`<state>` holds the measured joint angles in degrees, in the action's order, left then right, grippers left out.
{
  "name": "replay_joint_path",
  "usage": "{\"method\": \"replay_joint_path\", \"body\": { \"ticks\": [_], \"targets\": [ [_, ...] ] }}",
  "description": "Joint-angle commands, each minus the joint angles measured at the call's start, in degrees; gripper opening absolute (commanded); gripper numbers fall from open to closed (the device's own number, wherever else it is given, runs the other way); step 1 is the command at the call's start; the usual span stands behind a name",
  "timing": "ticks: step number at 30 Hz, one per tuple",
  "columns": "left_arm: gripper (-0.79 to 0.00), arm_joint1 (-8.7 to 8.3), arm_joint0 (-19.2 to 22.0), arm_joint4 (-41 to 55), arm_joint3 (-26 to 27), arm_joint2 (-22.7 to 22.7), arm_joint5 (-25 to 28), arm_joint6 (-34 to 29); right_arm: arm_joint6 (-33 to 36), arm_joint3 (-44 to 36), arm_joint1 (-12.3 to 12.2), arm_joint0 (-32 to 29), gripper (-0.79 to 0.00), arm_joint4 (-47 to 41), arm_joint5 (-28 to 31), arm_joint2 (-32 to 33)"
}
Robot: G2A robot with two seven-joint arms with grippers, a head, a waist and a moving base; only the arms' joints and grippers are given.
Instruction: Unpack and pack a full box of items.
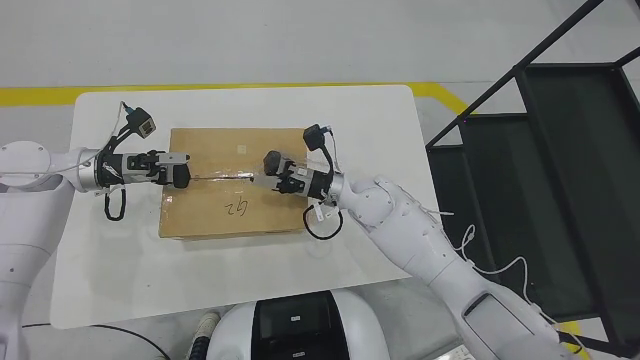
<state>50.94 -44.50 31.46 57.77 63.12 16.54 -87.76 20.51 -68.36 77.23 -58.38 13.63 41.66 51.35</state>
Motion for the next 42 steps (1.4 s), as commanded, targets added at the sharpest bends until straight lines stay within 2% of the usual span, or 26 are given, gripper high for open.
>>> {"method": "replay_joint_path", "body": {
  "ticks": [1,20,23,30,42],
  "targets": [
    [0.000,0.00,0.0,0.0,0.0,0.0,0.0,0.0,0.2,-0.8,-0.3,-0.7,-0.785,0.3,-0.3,0.8],
    [0.000,0.00,0.0,0.0,0.0,0.0,0.0,0.0,0.1,-1.7,-0.1,0.3,-0.785,0.9,-1.3,1.7],
    [0.000,-0.04,-1.3,-0.7,2.0,0.1,-0.7,2.7,0.6,-2.9,-0.3,0.4,-0.785,0.1,-0.3,2.2],
    [0.000,-0.29,-2.5,-1.3,3.8,0.8,-1.6,3.8,4.1,-5.2,-0.7,-0.2,-0.785,-3.0,0.5,3.2],
    [0.000,-0.46,-3.2,-1.5,4.7,1.8,-1.8,4.2,6.6,-1.6,0.6,2.6,-0.785,-4.5,-1.1,-1.0]
  ]
}}
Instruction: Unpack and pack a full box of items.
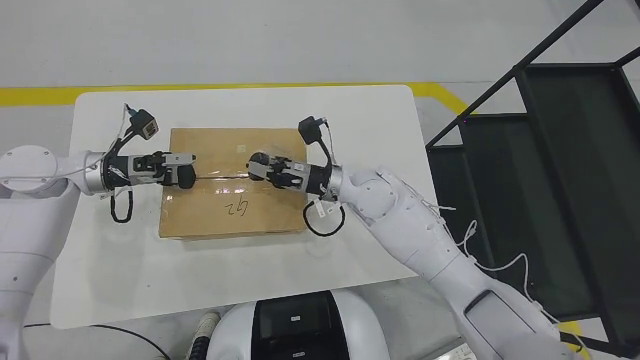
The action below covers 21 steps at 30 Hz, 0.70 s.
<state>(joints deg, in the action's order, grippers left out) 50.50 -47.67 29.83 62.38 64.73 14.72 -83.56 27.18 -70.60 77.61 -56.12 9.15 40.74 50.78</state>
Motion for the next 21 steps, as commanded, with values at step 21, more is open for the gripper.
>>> {"method": "replay_joint_path", "body": {
  "ticks": [21],
  "targets": [
    [0.000,-1.27,-3.4,9.0,1.1,8.7,2.0,2.9,-2.3,11.1,4.0,6.6,-0.785,4.0,-3.4,-7.7]
  ]
}}
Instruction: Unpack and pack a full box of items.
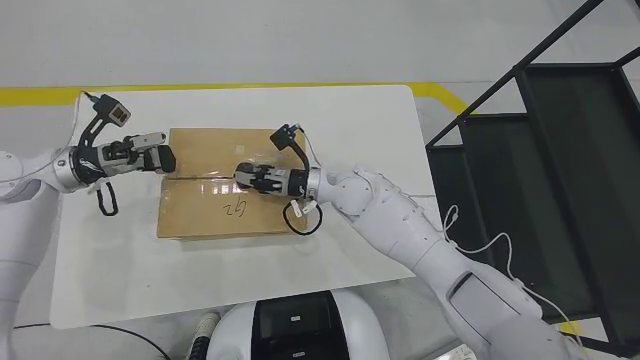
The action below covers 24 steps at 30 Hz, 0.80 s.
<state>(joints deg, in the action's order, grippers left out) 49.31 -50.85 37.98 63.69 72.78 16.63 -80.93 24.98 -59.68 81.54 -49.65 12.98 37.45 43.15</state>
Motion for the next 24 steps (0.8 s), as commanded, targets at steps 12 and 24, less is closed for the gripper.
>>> {"method": "replay_joint_path", "body": {
  "ticks": [12,24],
  "targets": [
    [0.000,-0.86,-2.1,6.7,-3.2,7.1,-1.0,3.0,0.3,0.5,1.0,1.0,0.000,0.9,-1.2,-0.6],
    [0.000,-0.85,-3.8,7.2,-1.7,8.5,-1.0,3.2,3.7,-4.6,1.3,2.6,0.000,4.4,-6.2,-0.9]
  ]
}}
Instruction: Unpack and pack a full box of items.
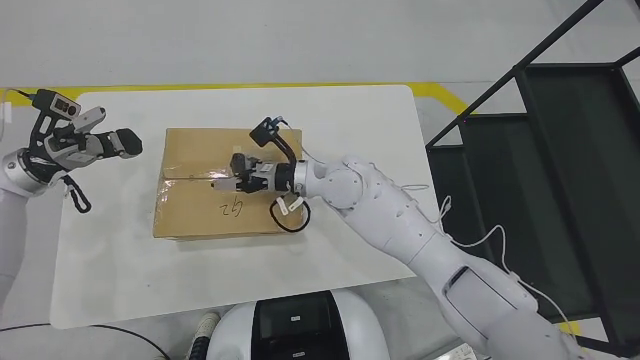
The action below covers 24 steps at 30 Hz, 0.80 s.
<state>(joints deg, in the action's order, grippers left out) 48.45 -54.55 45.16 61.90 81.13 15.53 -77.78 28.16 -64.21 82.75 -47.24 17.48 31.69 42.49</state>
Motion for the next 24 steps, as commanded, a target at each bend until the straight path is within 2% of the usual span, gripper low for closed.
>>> {"method": "replay_joint_path", "body": {
  "ticks": [1,13,24],
  "targets": [
    [0.000,0.00,-0.3,0.1,0.2,0.3,0.1,0.0,1.2,-0.2,0.3,0.5,0.000,-0.5,-0.9,-0.6],
    [0.000,-0.25,-2.4,0.6,1.3,2.5,-0.1,-0.4,3.2,2.2,3.9,4.7,0.000,-3.3,-2.7,-6.2],
    [0.000,-0.41,-3.5,0.7,1.7,4.2,-0.6,-0.6,2.0,11.1,8.9,9.9,0.000,-7.5,-1.4,-10.8]
  ]
}}
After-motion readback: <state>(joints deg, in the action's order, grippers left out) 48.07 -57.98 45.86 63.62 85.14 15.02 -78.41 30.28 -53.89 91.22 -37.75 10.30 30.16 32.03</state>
